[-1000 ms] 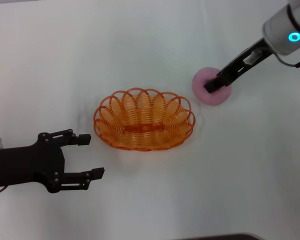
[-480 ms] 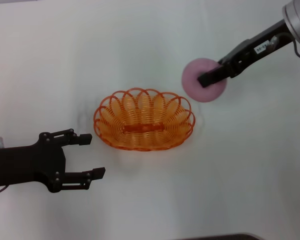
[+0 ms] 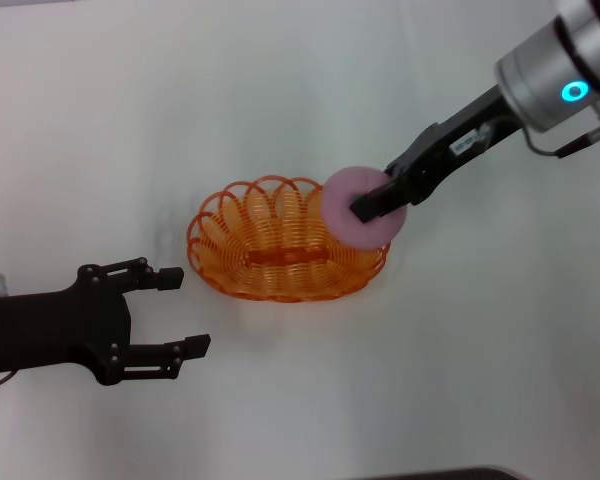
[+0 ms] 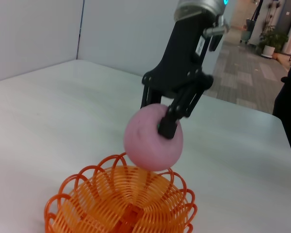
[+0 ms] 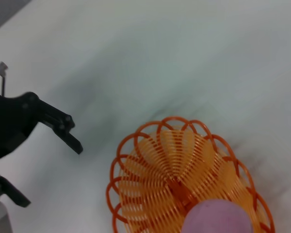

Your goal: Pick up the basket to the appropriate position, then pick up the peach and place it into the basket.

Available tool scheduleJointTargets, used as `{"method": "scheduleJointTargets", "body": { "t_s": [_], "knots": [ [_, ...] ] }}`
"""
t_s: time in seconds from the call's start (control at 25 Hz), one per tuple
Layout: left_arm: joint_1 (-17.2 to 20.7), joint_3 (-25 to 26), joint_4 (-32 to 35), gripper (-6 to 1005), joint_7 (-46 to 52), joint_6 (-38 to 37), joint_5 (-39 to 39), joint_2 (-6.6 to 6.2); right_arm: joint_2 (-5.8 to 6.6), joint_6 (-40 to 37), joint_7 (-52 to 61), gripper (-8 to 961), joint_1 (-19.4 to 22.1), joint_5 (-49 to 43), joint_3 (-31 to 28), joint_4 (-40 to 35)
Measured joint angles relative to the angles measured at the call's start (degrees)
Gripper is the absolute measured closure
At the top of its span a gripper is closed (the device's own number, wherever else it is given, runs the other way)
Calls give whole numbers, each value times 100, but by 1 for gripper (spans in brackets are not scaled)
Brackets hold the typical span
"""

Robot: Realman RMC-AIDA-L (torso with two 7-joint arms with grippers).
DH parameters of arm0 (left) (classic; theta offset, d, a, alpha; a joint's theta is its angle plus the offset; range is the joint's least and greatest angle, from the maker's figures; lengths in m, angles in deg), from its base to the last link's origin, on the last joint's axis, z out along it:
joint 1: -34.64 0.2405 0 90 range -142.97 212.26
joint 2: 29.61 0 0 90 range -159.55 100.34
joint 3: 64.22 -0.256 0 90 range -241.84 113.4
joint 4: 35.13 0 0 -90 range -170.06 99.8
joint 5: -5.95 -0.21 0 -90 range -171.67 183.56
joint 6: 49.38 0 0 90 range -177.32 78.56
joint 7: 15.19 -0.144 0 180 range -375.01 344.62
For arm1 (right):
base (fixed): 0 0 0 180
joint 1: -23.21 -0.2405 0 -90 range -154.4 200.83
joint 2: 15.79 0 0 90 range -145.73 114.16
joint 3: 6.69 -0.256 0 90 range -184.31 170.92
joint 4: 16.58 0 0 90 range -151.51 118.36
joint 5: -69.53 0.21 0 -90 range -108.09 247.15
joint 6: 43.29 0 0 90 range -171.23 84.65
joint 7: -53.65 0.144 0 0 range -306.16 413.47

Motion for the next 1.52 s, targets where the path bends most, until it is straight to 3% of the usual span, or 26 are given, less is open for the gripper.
{"method": "scheduleJointTargets", "body": {
  "t_s": [0.32, 0.76, 0.96, 1.08, 1.28, 1.52],
  "knots": [
    [17, 5, 2, 153, 0, -3, 3, 0, -10, 380, -143, 605, 2, 381, 384, 123],
    [26, 32, -10, 152, 0, -6, 4, 0, -17, 487, -420, 438, 21, 814, 528, 235],
    [25, 24, -22, 152, -5, 0, 3, 0, -8, 507, -713, 220, 165, 861, 490, 245],
    [1, 44, -87, 152, -27, -1, 3, -3, 13, 449, -1274, 112, 399, 1020, 463, 233],
    [-15, 85, -161, 151, -39, 8, 3, -9, 40, 77, -2694, 126, 1032, 1404, 248, 109],
    [-15, 97, -165, 149, -44, 10, 3, -8, 40, -376, -4307, 126, 1874, 1746, -488, 92]
  ]
}}
